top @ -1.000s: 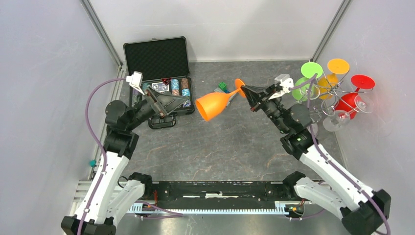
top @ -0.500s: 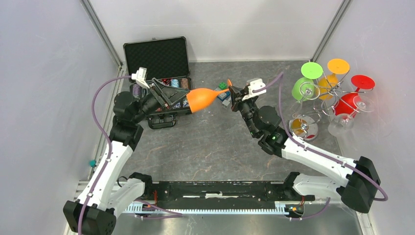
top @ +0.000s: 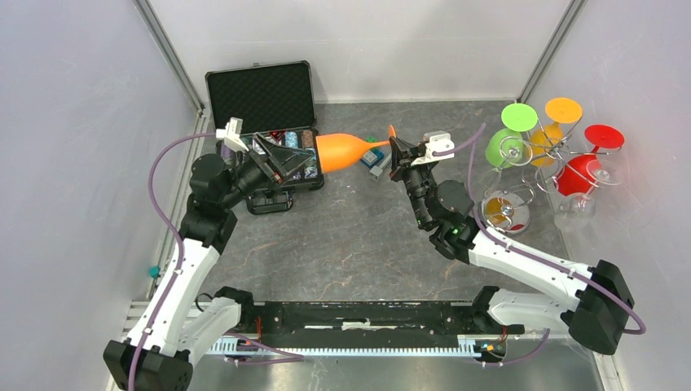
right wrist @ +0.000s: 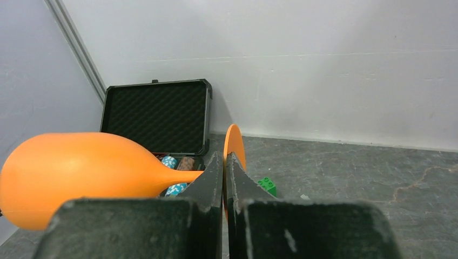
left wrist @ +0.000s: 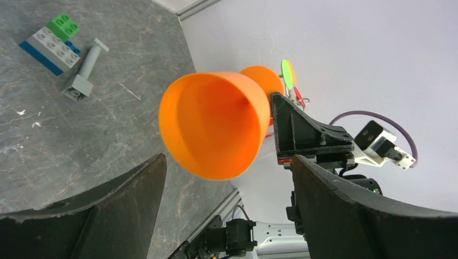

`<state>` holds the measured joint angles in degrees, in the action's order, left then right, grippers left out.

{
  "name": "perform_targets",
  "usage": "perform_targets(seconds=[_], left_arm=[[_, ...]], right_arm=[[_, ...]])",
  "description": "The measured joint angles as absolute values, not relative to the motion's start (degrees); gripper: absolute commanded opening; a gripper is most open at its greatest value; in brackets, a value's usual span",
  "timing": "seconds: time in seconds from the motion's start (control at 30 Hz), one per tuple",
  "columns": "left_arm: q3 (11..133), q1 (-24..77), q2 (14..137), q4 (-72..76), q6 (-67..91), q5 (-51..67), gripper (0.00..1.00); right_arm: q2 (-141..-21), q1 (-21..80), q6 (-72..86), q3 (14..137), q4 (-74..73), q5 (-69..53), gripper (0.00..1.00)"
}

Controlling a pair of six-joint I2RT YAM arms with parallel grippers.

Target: Take the wine glass off the wine glass rack

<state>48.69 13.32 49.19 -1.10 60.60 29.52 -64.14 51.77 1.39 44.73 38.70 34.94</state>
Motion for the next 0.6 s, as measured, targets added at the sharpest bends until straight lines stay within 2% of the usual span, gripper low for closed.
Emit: perform_targets(seconds=[0.2,0.43,0.6], left_arm=[[48.4,13.5,50.3,3.4,60.8,33.2,0.79],[48.3,14.3,51.1,6.5,61.5,36.8,0.62],[48.2,14.4,51.6,7.1,62.1,37.9,0.46]], right_arm=[[-65.4,51.8,2.8,44.8,37.4,32.2,0.0],[-66.4,51.8,6.2,44.8,35.7,28.0,0.0],[-66.5,51.8,7.9,44.8,35.3,26.8,0.0]])
